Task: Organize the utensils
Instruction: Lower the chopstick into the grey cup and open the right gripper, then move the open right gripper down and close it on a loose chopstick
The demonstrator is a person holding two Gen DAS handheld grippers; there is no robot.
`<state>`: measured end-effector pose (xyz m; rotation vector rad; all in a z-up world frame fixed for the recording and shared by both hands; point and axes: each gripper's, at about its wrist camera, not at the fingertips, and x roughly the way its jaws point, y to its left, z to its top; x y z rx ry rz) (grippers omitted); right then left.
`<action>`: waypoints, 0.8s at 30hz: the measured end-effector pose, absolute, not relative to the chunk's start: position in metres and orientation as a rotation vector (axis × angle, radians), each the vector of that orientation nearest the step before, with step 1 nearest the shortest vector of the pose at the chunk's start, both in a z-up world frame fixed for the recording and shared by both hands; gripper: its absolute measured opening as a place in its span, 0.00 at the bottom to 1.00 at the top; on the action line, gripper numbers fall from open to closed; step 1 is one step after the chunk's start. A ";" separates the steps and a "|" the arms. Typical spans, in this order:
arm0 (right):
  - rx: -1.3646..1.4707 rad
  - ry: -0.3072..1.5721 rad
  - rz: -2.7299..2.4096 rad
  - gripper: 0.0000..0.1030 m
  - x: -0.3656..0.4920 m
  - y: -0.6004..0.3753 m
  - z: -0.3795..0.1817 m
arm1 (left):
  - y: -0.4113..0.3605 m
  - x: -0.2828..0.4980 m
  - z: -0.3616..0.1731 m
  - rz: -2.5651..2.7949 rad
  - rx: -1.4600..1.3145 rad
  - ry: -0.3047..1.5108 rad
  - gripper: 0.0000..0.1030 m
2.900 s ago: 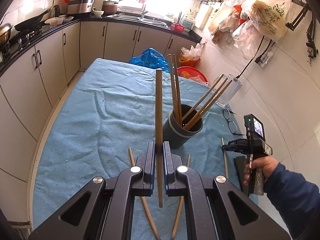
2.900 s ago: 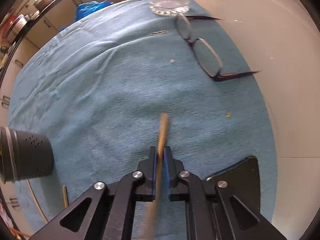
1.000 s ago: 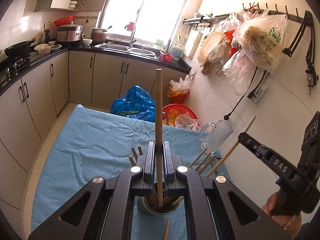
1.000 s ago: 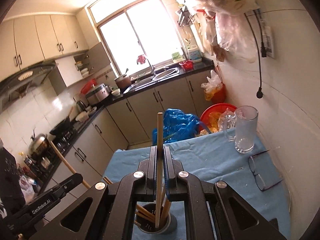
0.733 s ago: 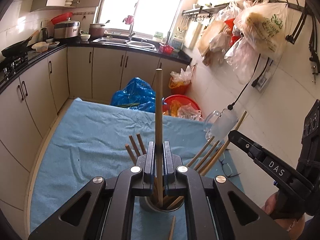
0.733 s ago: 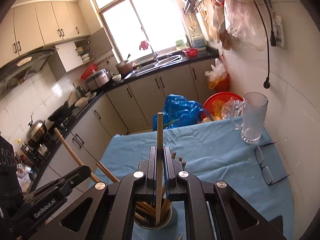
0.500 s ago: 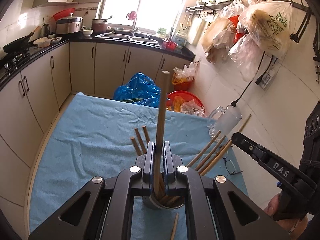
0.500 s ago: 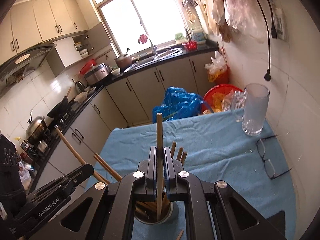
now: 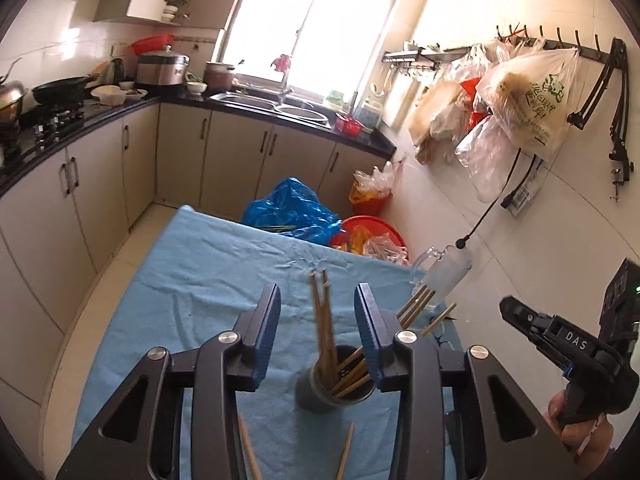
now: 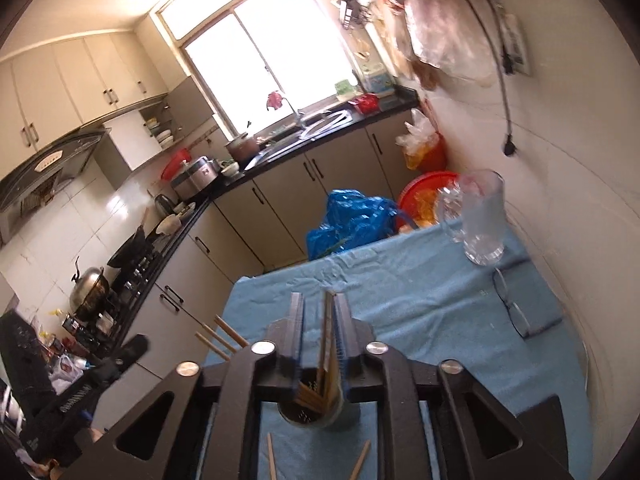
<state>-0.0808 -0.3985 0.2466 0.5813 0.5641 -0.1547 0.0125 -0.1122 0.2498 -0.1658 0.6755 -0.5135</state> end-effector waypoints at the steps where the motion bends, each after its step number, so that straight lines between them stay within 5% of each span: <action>1: 0.589 0.580 -0.161 0.25 -0.086 -0.400 0.241 | -0.106 0.007 0.245 -0.505 -0.167 0.681 0.36; 12: 0.664 0.935 -0.188 0.25 -0.111 -0.379 0.125 | -0.044 -0.011 0.150 -0.421 -0.240 0.978 0.37; 24: 0.711 1.164 -0.161 0.25 -0.088 -0.341 0.049 | -0.014 -0.027 0.125 -0.424 -0.207 1.080 0.37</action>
